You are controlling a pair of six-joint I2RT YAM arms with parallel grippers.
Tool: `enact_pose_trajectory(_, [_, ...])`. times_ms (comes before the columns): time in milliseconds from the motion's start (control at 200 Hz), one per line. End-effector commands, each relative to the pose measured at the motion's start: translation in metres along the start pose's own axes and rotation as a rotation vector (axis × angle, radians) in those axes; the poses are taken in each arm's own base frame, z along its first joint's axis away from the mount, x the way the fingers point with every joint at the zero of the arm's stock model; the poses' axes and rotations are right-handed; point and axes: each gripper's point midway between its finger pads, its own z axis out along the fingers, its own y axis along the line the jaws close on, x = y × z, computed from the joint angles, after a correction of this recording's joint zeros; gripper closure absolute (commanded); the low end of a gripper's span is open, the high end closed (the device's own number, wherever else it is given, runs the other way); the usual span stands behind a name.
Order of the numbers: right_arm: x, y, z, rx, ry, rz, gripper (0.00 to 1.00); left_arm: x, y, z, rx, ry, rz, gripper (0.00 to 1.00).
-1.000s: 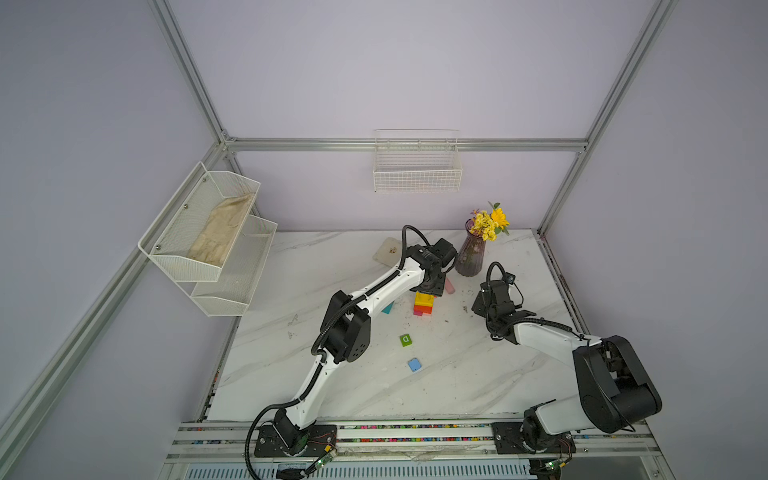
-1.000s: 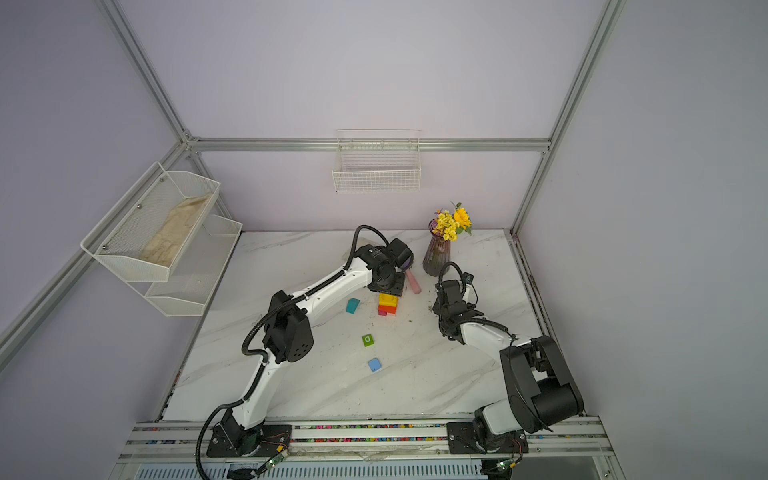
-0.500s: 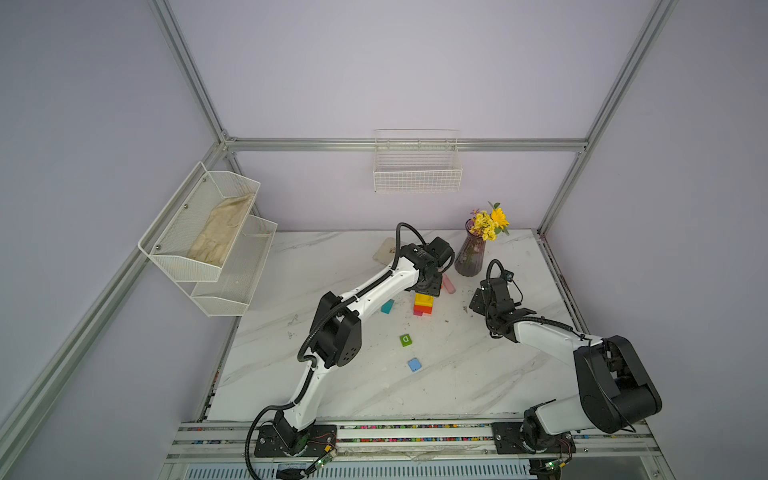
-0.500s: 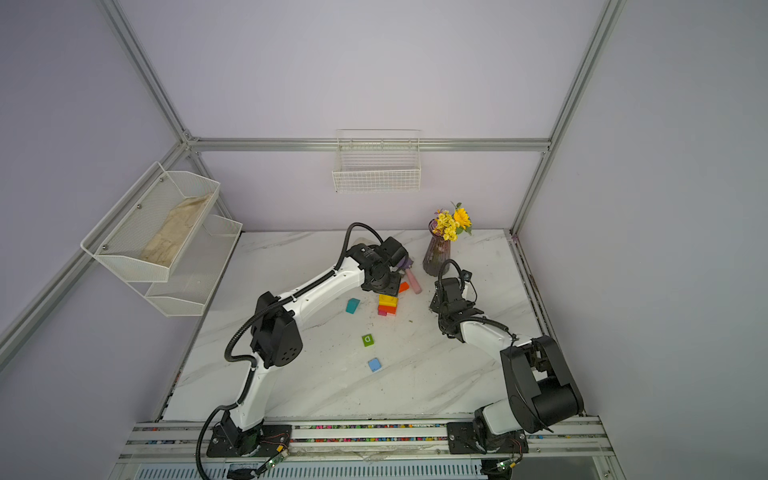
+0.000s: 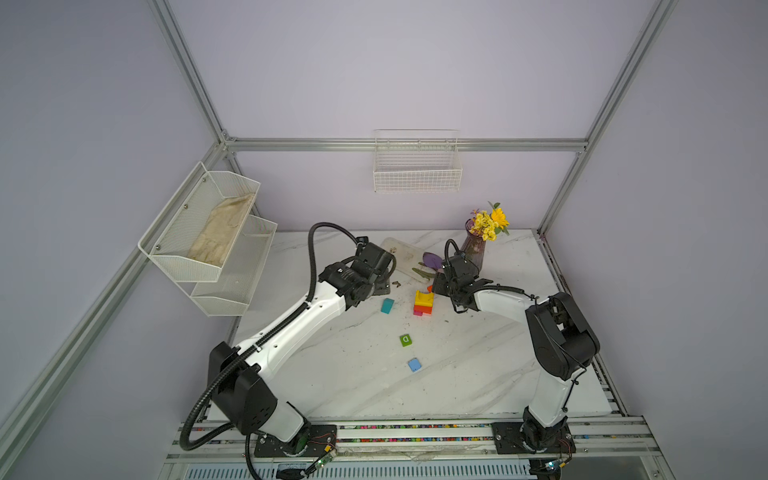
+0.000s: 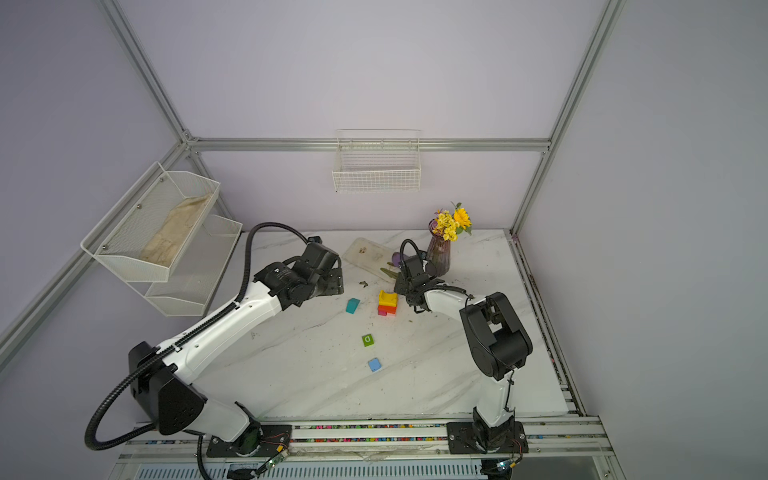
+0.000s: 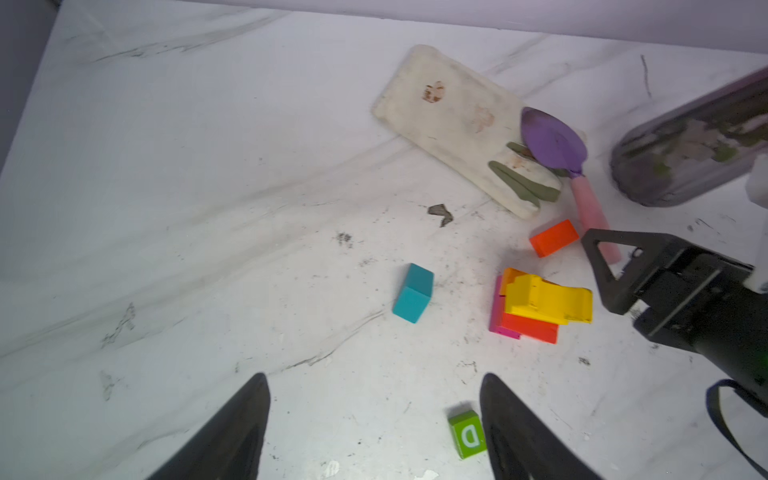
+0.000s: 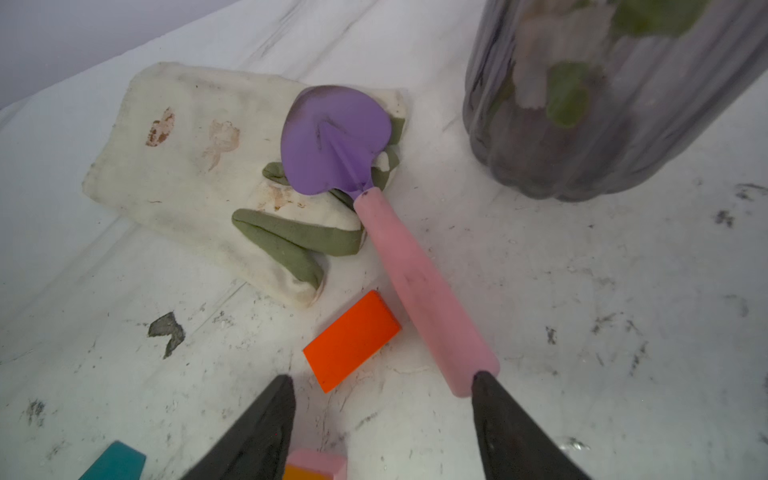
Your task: Build the wood block tower
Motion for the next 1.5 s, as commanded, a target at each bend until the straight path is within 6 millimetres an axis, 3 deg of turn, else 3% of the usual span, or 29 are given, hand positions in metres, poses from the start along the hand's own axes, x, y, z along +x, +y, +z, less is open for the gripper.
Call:
enact_pose_trajectory(0, [0.005, 0.001, 0.013, 0.031, 0.058, 0.002, 0.3, -0.011, 0.031, -0.009, 0.014, -0.101, -0.117, 0.2])
enact_pose_trajectory(195, [0.007, 0.006, 0.034, 0.059, 0.098, -0.007, 0.3, -0.003, 0.073, -0.008, -0.028, -0.096, -0.176, 0.18])
enact_pose_trajectory(405, [0.008, 0.004, 0.044, 0.099, 0.116, -0.007, 0.32, 0.002, 0.093, -0.006, -0.037, -0.078, -0.211, 0.18])
enact_pose_trajectory(990, [0.02, -0.042, 0.026, 0.274, 0.11, -0.051, 0.39, 0.01, 0.098, 0.012, -0.02, -0.019, -0.242, 0.18])
enact_pose_trajectory(1240, [0.03, -0.065, 0.015, 0.281, 0.125, -0.028, 0.4, 0.012, 0.102, 0.012, -0.02, -0.017, -0.252, 0.18])
enact_pose_trajectory(1490, [0.034, -0.075, 0.009, 0.243, 0.137, 0.001, 0.42, 0.017, 0.098, 0.015, 0.017, 0.0, -0.27, 0.17])
